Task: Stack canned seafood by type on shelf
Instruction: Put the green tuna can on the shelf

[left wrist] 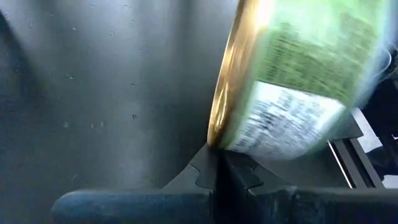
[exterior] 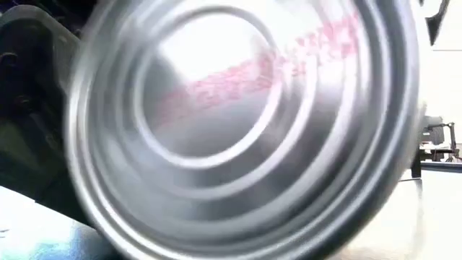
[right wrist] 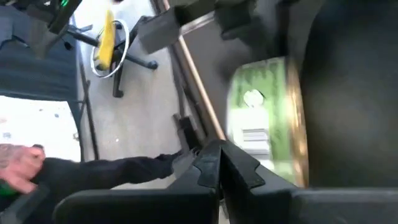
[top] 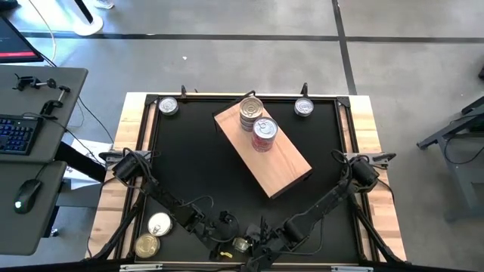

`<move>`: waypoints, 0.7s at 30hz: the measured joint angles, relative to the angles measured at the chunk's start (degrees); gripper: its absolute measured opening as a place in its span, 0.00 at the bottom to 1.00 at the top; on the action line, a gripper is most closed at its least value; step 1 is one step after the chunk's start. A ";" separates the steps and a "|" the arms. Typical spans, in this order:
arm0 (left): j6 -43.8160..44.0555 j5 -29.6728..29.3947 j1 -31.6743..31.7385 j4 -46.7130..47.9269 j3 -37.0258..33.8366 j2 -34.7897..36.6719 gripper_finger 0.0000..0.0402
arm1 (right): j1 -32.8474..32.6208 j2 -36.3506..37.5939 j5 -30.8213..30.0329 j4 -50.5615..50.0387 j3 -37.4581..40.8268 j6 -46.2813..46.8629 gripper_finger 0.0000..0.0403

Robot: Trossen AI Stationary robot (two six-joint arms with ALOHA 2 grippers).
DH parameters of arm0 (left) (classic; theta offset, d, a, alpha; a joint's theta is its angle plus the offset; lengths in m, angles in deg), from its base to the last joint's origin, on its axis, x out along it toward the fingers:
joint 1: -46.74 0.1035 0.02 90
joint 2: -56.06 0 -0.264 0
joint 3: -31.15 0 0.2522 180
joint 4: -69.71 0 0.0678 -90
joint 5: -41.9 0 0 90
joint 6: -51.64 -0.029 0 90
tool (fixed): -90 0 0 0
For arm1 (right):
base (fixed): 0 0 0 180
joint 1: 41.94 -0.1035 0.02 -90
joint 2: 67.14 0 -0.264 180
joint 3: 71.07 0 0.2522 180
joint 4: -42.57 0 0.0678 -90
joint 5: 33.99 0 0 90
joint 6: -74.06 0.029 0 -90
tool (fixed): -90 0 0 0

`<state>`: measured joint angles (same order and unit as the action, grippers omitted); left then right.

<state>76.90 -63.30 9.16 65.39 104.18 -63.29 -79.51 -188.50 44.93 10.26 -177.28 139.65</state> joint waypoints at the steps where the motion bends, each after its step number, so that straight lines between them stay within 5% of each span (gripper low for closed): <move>1: 0.15 0.02 0.00 0.00 -0.02 0.00 0.00 | 0.18 0.00 -0.26 -0.11 0.02 -0.09 0.00; 16: -0.11 1.01 0.21 1.78 -0.05 1.18 0.00 | 0.10 -0.26 0.26 -0.44 0.24 -2.26 0.00; 21: -1.07 -2.58 0.76 11.25 -0.42 6.39 0.00 | -2.18 0.14 0.64 -2.65 0.20 -1.82 0.00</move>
<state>75.83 -65.87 9.91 76.63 103.76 -56.90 -81.70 -188.36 45.57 7.61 -177.08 137.83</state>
